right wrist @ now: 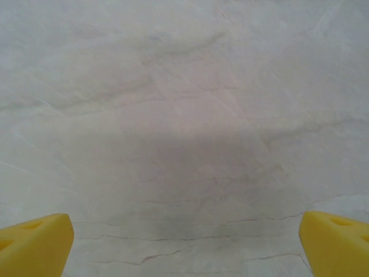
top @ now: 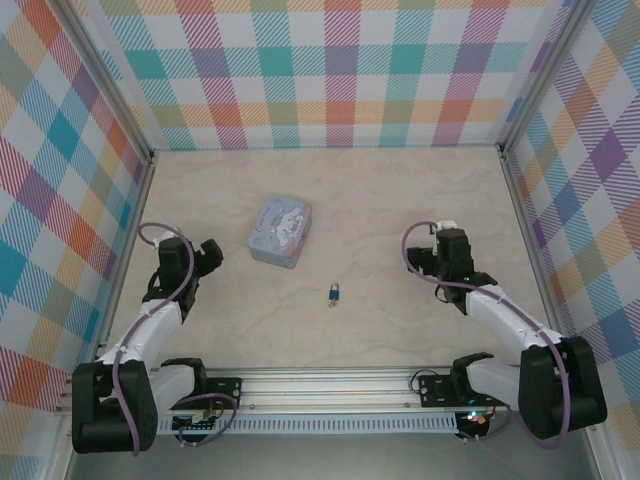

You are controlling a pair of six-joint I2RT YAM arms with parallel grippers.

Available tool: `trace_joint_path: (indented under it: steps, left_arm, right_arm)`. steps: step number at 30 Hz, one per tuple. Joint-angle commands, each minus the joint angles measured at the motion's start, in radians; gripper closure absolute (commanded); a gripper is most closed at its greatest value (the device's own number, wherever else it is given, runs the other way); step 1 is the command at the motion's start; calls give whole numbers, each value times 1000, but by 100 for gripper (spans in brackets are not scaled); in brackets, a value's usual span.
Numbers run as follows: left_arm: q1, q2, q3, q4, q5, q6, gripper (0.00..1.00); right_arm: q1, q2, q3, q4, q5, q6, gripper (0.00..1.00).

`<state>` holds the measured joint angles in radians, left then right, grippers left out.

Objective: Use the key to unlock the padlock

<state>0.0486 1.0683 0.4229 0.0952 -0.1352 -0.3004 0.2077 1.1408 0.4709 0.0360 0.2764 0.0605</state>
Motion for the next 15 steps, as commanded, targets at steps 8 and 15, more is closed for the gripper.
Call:
trace_joint_path:
  steps: [8,15]
  left_arm:
    - [19,178,-80,460,144,117,4]
    - [14,280,-62,586,205,171,2]
  right_arm:
    - [-134,229,-72,665,-206,-83,0]
    - [-180,386,-97,851,-269,-68,0]
